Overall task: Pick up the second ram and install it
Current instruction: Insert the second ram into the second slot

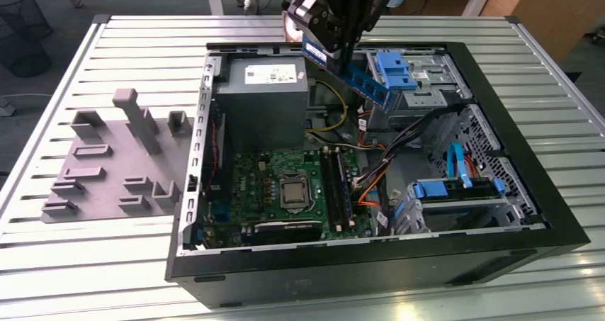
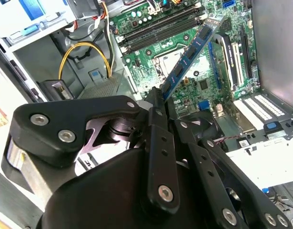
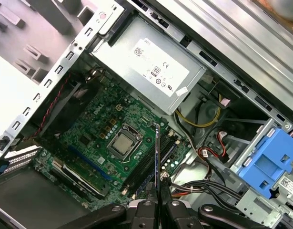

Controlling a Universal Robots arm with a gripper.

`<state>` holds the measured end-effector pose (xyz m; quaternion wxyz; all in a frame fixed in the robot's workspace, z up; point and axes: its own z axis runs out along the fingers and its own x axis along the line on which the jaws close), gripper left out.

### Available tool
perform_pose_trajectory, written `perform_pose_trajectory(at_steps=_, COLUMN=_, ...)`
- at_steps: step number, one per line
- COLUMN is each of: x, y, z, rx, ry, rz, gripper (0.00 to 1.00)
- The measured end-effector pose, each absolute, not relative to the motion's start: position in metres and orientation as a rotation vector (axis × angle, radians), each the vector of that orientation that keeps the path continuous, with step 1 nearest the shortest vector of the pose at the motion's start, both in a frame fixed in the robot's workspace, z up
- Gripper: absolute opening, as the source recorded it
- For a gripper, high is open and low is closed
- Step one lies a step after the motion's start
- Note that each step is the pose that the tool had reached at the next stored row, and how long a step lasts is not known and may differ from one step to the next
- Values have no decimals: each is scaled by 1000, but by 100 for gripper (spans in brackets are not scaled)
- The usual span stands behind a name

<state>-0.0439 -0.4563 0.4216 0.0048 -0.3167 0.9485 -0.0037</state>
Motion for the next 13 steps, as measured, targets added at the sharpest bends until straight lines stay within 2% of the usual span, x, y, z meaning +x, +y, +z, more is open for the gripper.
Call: perform_pose_trajectory(at_steps=13, x=-44, y=-456, z=420, rx=-683, ry=3058, rz=-18, gripper=14)
